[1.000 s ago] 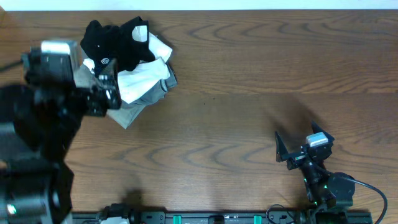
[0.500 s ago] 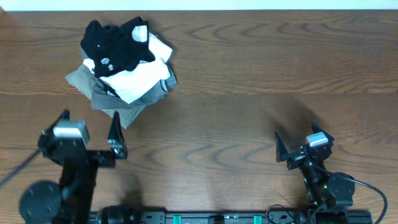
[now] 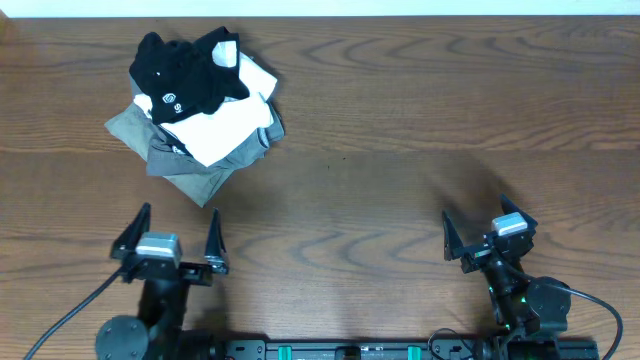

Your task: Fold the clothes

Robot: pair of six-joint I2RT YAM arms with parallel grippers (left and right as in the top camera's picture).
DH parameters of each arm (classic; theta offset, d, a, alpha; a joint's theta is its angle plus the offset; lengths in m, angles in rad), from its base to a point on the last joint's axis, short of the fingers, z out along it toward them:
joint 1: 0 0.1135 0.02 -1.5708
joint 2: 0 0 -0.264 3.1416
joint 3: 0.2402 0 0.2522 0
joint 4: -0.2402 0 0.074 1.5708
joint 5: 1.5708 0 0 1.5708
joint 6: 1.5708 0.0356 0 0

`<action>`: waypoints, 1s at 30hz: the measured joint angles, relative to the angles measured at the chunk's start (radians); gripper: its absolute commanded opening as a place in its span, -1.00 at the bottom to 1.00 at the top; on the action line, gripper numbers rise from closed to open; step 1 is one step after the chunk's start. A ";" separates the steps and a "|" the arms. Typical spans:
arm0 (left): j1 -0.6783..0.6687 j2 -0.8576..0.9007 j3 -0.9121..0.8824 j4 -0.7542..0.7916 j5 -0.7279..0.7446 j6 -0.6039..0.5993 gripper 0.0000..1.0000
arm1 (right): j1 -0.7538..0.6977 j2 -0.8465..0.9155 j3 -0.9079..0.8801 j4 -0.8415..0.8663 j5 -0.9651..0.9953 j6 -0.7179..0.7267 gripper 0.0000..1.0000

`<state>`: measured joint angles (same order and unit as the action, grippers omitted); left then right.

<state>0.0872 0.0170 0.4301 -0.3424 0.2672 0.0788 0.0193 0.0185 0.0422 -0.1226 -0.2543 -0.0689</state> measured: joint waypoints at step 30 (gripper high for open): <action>-0.082 -0.006 -0.372 0.246 -0.001 0.053 0.96 | 0.000 0.000 -0.001 0.000 0.000 0.000 0.99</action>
